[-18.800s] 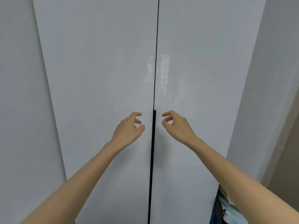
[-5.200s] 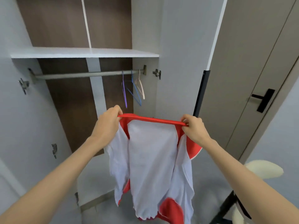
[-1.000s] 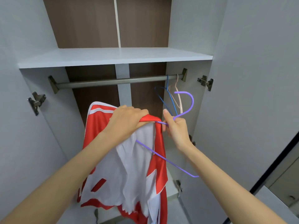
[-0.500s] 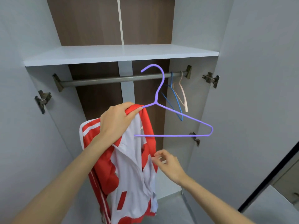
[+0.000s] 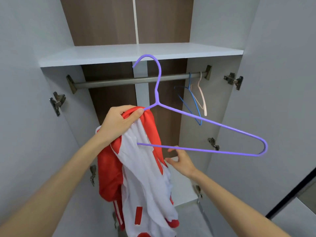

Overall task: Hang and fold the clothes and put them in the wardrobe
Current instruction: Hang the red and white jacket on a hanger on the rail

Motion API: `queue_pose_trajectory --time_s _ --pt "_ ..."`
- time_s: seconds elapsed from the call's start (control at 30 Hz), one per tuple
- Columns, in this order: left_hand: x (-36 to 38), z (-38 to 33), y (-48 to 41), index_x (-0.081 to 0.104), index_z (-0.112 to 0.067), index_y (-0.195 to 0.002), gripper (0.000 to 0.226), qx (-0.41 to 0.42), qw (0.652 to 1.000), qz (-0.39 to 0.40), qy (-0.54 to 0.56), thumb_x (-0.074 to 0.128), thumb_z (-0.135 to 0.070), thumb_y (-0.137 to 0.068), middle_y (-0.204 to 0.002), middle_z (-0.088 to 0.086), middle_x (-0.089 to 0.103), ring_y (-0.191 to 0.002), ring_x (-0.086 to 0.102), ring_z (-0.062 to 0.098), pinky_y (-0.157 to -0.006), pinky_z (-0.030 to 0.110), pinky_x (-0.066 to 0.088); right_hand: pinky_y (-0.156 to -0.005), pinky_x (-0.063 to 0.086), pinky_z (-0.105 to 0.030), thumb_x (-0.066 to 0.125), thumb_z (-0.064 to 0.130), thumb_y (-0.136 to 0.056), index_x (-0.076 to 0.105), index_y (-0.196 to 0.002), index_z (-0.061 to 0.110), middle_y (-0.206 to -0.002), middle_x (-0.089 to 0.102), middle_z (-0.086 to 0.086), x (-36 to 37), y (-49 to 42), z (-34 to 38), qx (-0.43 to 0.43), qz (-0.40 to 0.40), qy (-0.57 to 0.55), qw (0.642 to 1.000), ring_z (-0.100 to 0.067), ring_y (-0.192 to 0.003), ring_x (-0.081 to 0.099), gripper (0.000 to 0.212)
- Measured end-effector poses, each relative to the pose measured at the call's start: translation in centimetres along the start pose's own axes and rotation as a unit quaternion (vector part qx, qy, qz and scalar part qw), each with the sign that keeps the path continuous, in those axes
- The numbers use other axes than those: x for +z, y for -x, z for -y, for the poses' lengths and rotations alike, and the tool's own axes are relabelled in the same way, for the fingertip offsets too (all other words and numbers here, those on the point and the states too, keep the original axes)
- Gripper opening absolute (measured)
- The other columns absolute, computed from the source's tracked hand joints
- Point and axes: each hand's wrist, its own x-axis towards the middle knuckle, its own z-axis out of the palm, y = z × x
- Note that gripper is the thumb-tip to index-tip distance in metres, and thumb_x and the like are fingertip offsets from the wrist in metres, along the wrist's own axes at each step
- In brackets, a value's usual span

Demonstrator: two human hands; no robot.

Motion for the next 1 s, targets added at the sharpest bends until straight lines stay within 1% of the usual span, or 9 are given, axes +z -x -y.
queue_pose_trajectory --time_s 0.13,0.2,0.27,0.33,0.4,0.53,0.7,0.83,1.0 --pt "1.0 0.3 0.2 0.071 -0.021 -0.093 0.010 -0.003 0.999 0.035 0.013 0.062 -0.023 -0.090 -0.080 -0.012 0.067 -0.073 0.061 -0.008 -0.064 0.005 0.044 -0.088 0.032 -0.001 0.068 0.017 -0.086 0.059 -0.122 0.019 -0.122 0.055 0.009 0.9 0.3 0.3 -0.027 0.050 0.006 0.998 -0.002 -0.111 0.051 0.037" --pt "1.5 0.2 0.3 0.070 -0.023 -0.096 0.011 -0.002 0.998 0.054 0.008 0.062 -0.024 -0.089 -0.083 -0.014 0.068 -0.076 0.062 -0.008 -0.065 0.005 0.045 -0.078 0.035 0.001 0.065 0.016 -0.088 0.064 -0.107 0.023 -0.107 0.057 0.015 1.5 0.2 0.9 -0.012 0.050 -0.002 0.999 0.006 -0.095 0.054 0.020" --pt "1.5 0.4 0.2 0.070 -0.023 -0.097 0.012 0.005 0.998 0.063 0.005 0.063 -0.025 -0.088 -0.080 -0.020 0.067 -0.077 0.062 -0.008 -0.063 0.004 0.044 -0.066 0.038 -0.004 0.061 0.021 -0.092 0.057 -0.082 0.034 -0.084 0.057 0.016 1.7 0.1 1.1 -0.009 0.051 0.021 0.998 0.002 -0.076 0.054 0.017" --pt "0.9 0.8 0.1 0.070 -0.027 -0.094 0.009 0.011 0.998 0.057 0.001 0.065 -0.025 -0.086 -0.072 -0.025 0.068 -0.075 0.063 -0.008 -0.062 0.004 0.043 -0.061 0.039 -0.017 0.055 0.021 -0.096 0.047 -0.076 0.030 -0.069 0.053 0.011 1.6 0.1 0.7 0.002 0.041 0.022 0.999 -0.006 -0.064 0.048 0.024" --pt "-0.1 1.5 -0.1 0.070 -0.031 -0.090 0.008 0.016 0.999 0.044 -0.015 0.067 -0.026 -0.085 -0.071 -0.028 0.068 -0.073 0.064 -0.007 -0.060 0.004 0.043 -0.060 0.036 -0.026 0.048 0.013 -0.098 0.039 -0.079 0.021 -0.067 0.045 0.005 0.8 0.2 0.4 0.006 0.001 -0.008 1.000 -0.012 -0.061 0.039 0.022" --pt "-2.6 3.6 -0.2 0.071 -0.038 -0.082 0.009 -0.005 0.998 0.029 -0.060 0.071 -0.040 -0.073 -0.071 -0.027 0.069 -0.071 0.066 -0.005 -0.059 0.007 0.046 -0.060 0.033 -0.020 0.042 0.010 -0.100 0.034 -0.081 0.021 -0.071 0.038 0.006 -2.4 0.1 0.6 -0.010 -0.062 -0.034 0.997 -0.008 -0.064 0.035 0.023" --pt "-3.7 5.7 -0.6 0.077 -0.020 -0.087 0.034 -0.026 0.989 0.050 -0.136 0.070 -0.046 -0.067 -0.080 -0.015 0.071 -0.074 0.066 0.003 -0.067 0.017 0.052 -0.057 0.031 -0.023 0.065 0.026 -0.091 0.045 -0.073 0.017 -0.062 0.042 0.000 -6.8 -0.1 1.5 -0.002 -0.034 -0.042 0.999 -0.011 -0.059 0.034 0.028" --pt "-2.3 6.3 -0.6 0.077 -0.016 -0.094 0.032 0.071 0.951 0.037 -0.298 0.067 -0.042 -0.081 -0.088 0.003 0.073 -0.079 0.065 0.023 -0.075 0.038 0.044 -0.054 0.030 -0.022 0.077 0.030 -0.079 0.041 -0.066 0.024 -0.059 0.044 0.008 -8.6 0.1 1.8 -0.016 0.059 0.133 0.989 -0.014 -0.059 0.037 0.039" --pt "-0.3 6.6 0.6 0.076 -0.021 -0.094 0.045 0.122 0.914 -0.023 -0.386 0.041 -0.049 -0.087 -0.073 0.006 0.067 -0.069 0.062 0.032 -0.063 0.036 0.040 -0.063 0.043 -0.038 0.062 0.019 -0.087 0.036 -0.087 0.020 -0.076 0.061 -0.007 -8.7 -0.3 2.9 -0.002 -0.045 0.276 0.960 -0.034 -0.073 0.055 0.026"
